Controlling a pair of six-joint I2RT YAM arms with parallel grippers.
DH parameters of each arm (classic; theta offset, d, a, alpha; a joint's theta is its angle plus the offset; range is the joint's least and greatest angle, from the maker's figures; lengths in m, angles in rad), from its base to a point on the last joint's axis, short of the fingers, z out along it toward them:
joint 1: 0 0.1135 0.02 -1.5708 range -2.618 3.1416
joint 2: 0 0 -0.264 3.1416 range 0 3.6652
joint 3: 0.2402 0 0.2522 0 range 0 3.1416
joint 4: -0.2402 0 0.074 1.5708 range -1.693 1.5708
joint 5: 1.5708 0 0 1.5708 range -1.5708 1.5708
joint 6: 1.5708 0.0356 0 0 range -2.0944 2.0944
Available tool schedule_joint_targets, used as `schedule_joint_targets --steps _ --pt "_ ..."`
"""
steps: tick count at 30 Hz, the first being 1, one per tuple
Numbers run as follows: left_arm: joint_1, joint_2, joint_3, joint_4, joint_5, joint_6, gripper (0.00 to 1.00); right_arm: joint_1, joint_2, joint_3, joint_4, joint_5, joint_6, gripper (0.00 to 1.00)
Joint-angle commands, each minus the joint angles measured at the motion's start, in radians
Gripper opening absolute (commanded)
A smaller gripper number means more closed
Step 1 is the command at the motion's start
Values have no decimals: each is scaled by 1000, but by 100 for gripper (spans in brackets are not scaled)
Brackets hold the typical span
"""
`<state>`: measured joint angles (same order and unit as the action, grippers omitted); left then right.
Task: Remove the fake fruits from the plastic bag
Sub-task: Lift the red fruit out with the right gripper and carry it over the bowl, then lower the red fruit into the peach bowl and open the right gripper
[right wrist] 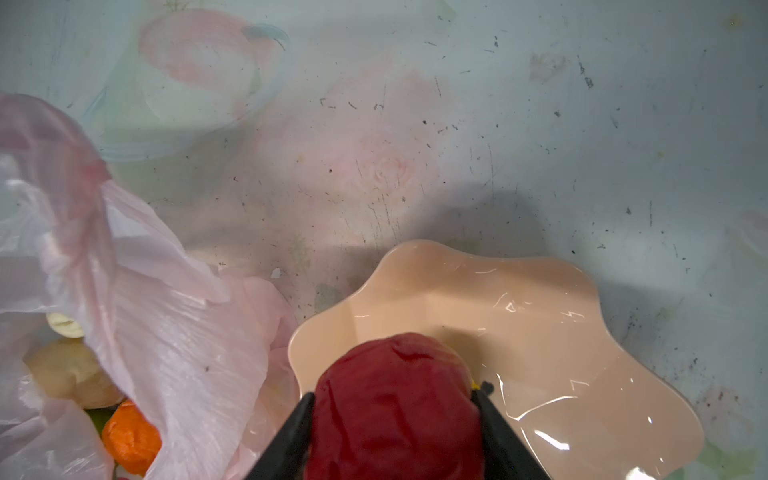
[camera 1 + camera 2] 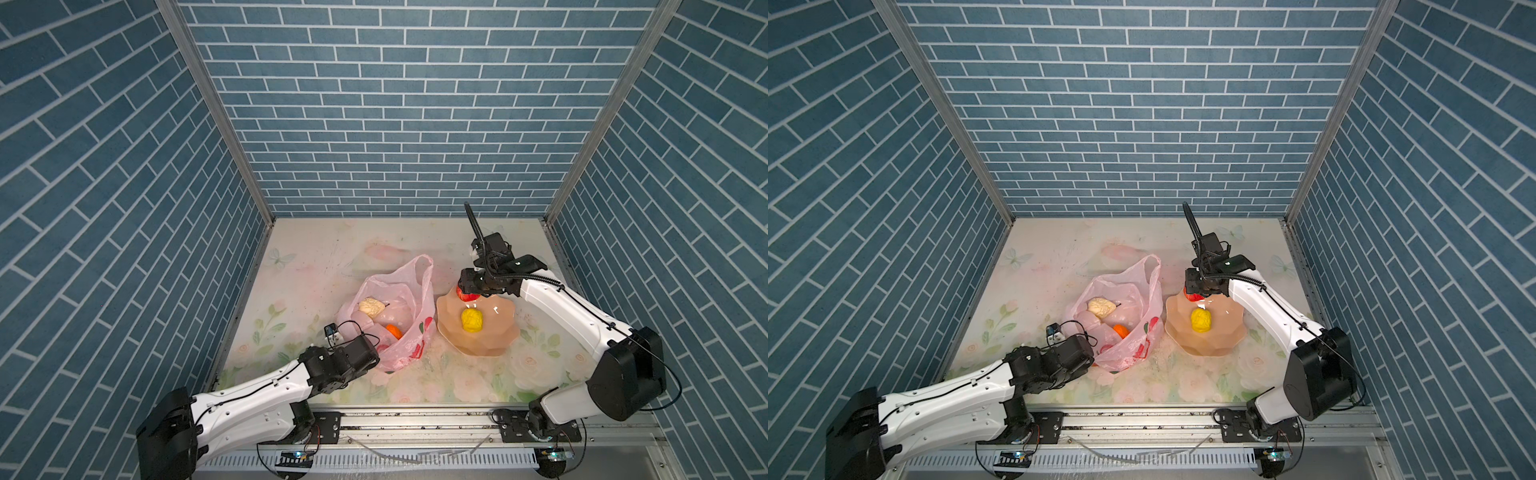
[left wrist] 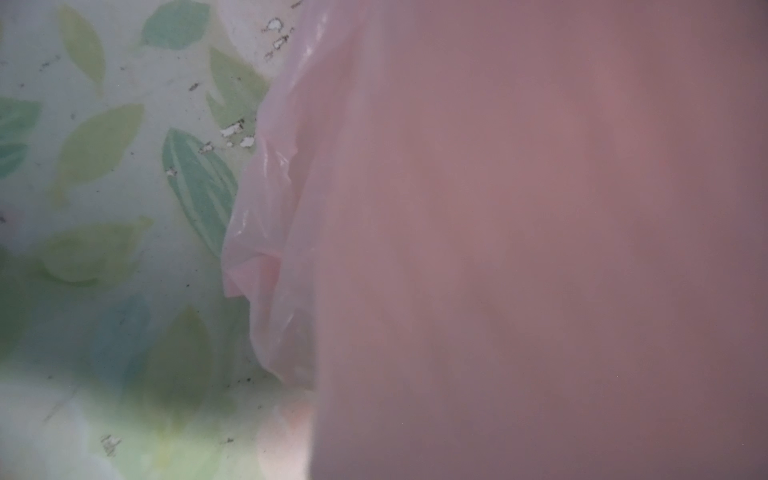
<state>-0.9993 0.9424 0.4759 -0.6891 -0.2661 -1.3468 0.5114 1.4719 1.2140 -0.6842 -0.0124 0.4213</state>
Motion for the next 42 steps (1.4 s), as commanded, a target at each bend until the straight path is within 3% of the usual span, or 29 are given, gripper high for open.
schedule_joint_targets --steps 1,17,33,39,42 --pt "-9 -13 12 -35 -18 -17 13 -11 8 -41 40 12 0 27" --pt "-12 -2 -46 66 7 -11 13 -57 24 -140 55 124 23 27" --pt "-19 9 -42 68 8 15 14 -116 91 -192 92 127 16 27" --pt "-18 15 -41 77 8 17 14 -119 131 -211 113 123 16 34" --pt "-19 13 -34 73 7 24 14 -120 138 -218 120 122 17 43"
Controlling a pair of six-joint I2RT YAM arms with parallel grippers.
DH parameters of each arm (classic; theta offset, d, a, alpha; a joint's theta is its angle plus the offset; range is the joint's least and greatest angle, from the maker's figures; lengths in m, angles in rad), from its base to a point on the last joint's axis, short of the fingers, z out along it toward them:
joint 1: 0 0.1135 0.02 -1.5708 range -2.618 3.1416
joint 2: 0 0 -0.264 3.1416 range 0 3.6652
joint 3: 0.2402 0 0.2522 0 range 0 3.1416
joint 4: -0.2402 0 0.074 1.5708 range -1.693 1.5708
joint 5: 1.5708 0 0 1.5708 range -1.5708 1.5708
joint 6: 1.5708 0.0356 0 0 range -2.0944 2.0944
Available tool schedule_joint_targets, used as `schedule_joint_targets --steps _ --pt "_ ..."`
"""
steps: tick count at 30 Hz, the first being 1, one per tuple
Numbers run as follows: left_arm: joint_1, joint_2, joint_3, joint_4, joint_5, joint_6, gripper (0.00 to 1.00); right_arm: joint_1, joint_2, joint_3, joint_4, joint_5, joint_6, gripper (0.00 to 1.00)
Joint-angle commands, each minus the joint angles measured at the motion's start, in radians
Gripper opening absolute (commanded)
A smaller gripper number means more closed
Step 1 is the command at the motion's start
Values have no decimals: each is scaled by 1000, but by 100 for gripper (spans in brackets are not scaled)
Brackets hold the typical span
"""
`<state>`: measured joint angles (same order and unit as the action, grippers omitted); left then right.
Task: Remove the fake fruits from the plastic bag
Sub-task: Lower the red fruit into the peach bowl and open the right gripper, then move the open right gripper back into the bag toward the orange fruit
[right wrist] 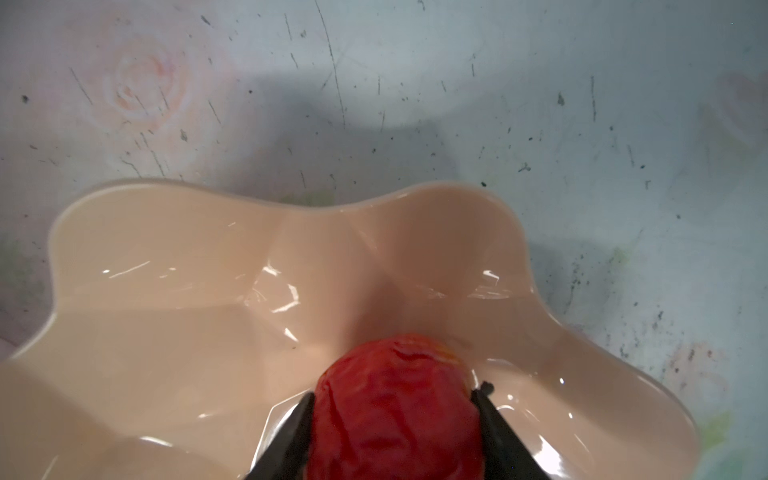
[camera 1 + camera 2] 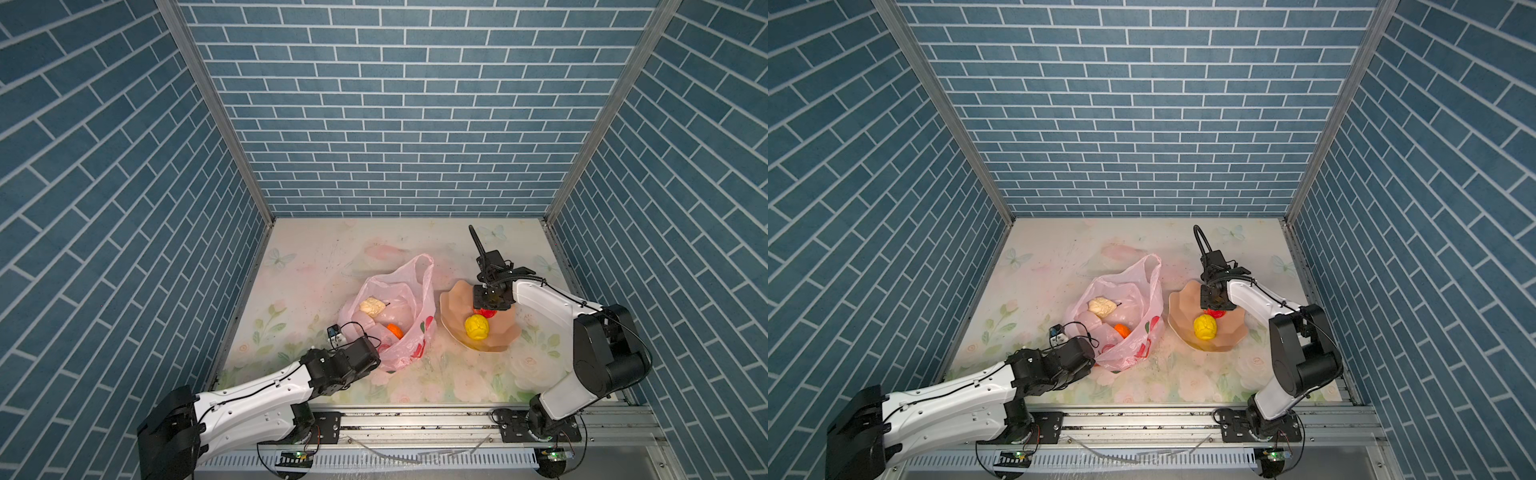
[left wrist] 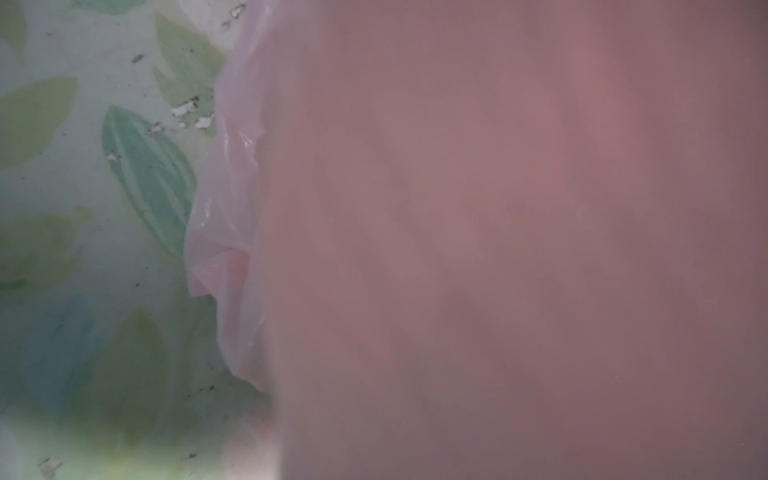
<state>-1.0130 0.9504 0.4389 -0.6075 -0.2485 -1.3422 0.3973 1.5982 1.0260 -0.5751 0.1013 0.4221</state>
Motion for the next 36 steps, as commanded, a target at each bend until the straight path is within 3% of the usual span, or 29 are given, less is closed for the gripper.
schedule_joint_targets --steps 1,8,15,27,36 --pt "-5 3 6 -11 -11 20 14 -6 13 -32 12 7 17 46" --pt "-6 -14 8 -20 -19 31 13 -6 -11 -31 5 4 20 70" --pt "-5 -35 3 -22 -23 40 14 -6 -70 -27 -26 9 23 78" --pt "-6 -62 4 -7 -44 50 14 18 -252 58 -159 1 34 74" --pt "-6 -36 -7 33 -23 55 14 268 -219 285 -197 26 79 66"
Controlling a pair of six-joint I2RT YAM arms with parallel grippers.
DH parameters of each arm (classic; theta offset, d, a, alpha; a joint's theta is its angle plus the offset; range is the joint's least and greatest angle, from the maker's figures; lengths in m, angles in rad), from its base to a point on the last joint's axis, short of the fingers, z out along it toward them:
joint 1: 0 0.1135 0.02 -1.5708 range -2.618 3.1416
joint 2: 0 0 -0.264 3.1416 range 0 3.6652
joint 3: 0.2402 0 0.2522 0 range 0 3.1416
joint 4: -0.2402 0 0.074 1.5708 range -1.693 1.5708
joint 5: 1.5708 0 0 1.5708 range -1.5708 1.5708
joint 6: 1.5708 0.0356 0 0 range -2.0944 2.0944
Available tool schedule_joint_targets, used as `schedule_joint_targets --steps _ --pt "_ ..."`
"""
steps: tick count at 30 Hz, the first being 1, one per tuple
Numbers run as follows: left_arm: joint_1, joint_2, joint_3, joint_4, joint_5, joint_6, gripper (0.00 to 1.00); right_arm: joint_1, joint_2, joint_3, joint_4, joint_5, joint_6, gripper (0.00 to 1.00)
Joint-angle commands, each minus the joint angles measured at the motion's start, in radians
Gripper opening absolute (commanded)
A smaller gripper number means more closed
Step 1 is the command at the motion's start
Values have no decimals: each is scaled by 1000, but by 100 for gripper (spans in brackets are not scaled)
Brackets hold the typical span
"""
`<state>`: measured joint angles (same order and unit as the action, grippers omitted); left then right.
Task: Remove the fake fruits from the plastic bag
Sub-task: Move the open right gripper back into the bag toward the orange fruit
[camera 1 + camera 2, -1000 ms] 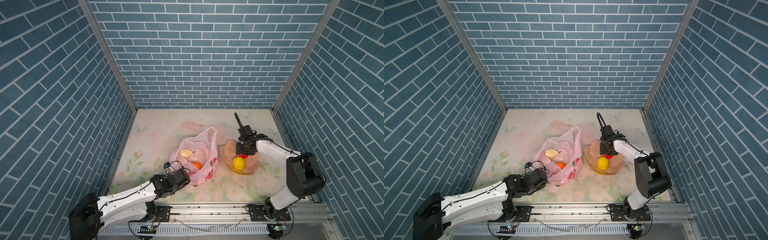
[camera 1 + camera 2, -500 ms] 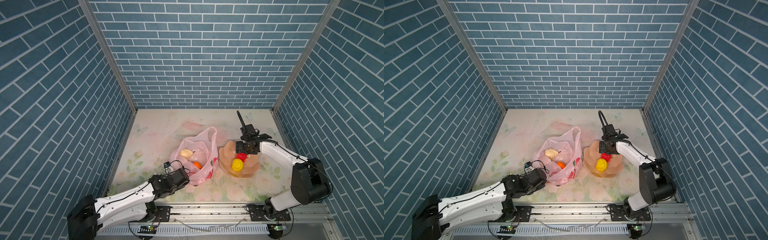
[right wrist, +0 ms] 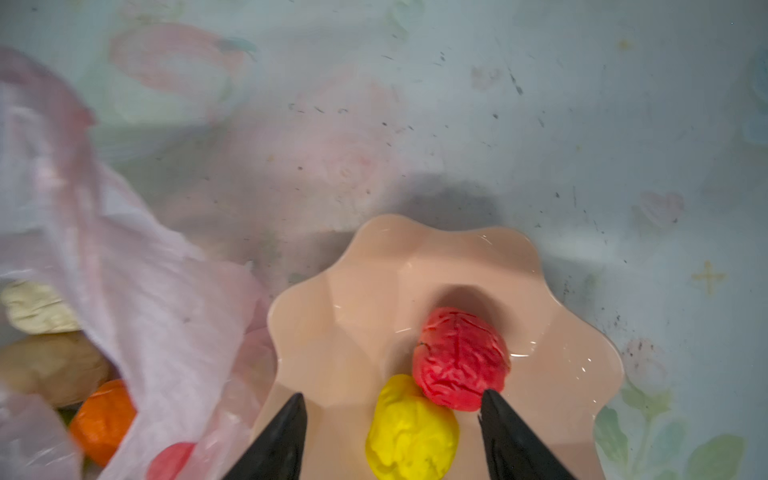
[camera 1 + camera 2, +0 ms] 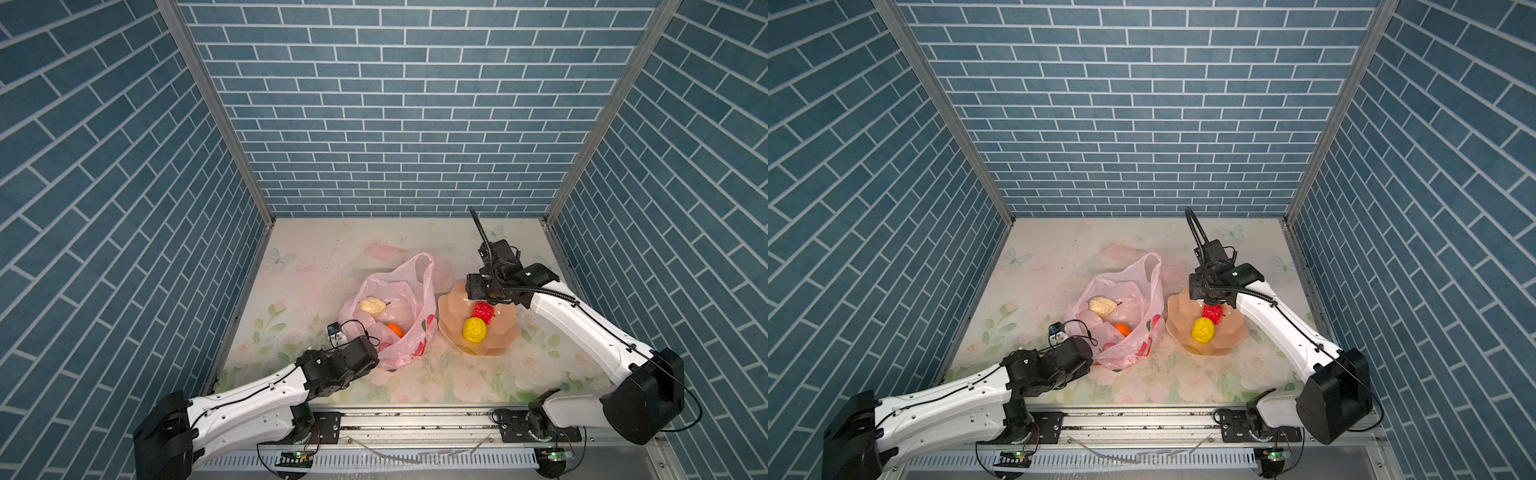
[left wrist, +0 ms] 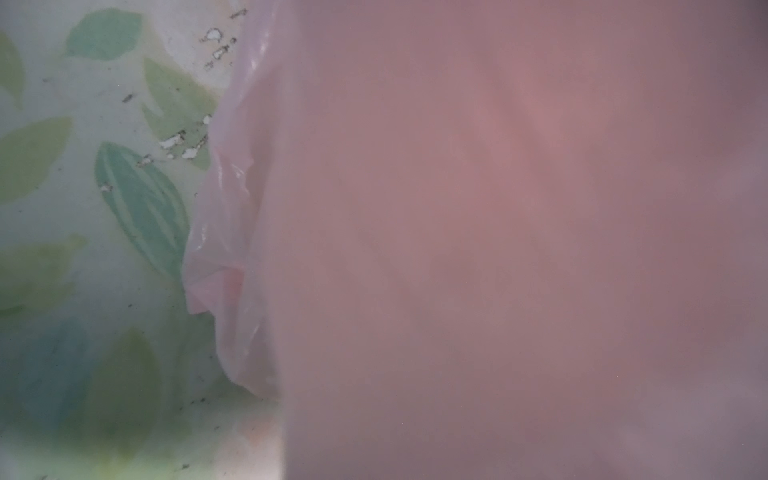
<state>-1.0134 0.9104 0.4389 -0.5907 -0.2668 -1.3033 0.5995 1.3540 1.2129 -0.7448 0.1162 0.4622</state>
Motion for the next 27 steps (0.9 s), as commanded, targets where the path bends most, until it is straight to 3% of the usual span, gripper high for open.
schedule_joint_targets --steps 1,12,17,22,27 --pt "-8 4 -7 17 -5 17 14 101 47 129 -18 5 48 65" --pt "-37 14 -30 20 -5 -4 14 361 368 344 104 -117 111 57" --pt "-47 21 -42 41 -5 -7 14 404 495 392 81 -142 115 52" --pt "-56 28 -43 38 -12 -6 14 421 529 369 40 -130 116 52" --pt "-60 25 -55 37 -14 -13 14 433 552 344 12 -132 112 58"
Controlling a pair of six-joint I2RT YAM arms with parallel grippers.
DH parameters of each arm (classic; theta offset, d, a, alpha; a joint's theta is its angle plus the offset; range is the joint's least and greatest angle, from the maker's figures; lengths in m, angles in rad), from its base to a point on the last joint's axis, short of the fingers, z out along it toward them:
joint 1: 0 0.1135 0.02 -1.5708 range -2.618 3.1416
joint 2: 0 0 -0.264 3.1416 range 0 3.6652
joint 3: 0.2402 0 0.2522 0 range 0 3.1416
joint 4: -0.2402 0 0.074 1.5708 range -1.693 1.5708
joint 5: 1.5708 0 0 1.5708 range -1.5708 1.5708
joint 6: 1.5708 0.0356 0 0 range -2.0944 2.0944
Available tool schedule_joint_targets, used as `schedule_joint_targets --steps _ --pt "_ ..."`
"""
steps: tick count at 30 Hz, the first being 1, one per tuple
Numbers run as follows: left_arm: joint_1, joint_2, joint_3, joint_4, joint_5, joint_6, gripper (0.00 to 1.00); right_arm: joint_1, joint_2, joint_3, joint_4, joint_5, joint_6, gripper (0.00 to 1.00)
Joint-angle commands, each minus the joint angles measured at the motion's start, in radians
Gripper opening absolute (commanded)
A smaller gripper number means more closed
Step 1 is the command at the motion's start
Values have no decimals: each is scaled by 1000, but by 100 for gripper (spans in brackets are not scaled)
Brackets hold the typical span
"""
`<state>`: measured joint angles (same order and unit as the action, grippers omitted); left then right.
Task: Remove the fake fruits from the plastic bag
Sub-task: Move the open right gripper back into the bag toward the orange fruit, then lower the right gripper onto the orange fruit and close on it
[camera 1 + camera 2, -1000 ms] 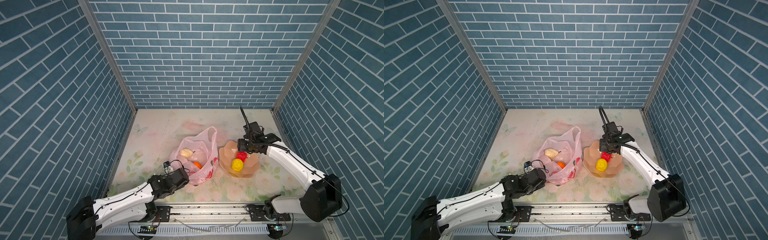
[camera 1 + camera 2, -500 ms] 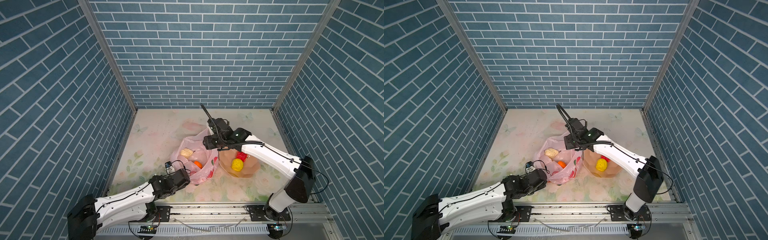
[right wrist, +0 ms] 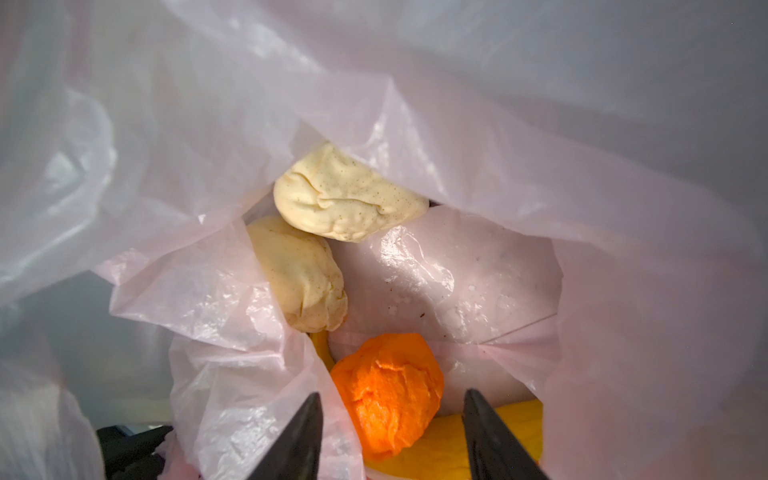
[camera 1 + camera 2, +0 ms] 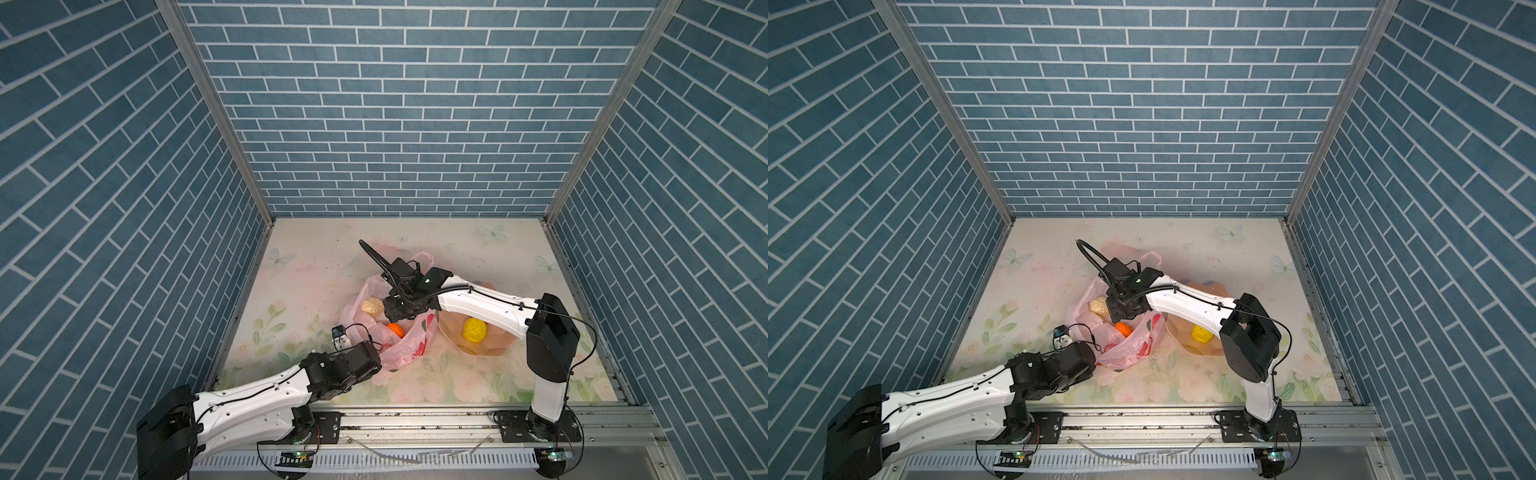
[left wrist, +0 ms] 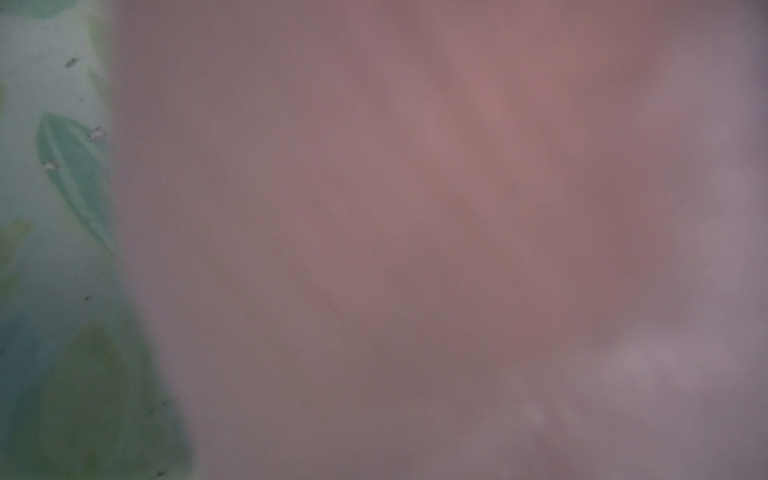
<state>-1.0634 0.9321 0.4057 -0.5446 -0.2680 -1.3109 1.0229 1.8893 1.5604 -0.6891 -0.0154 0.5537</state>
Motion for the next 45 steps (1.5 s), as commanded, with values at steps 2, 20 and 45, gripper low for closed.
schedule_joint_targets --steps 2,20,45 --pt "-9 1 -27 -9 -14 -8 14 15 27 -13 -41 -1 23 61" --pt "-18 15 -24 3 -18 -16 14 31 112 -61 5 -55 37 66" --pt "-19 32 -15 17 -16 -11 14 35 85 -19 -25 -20 24 40"
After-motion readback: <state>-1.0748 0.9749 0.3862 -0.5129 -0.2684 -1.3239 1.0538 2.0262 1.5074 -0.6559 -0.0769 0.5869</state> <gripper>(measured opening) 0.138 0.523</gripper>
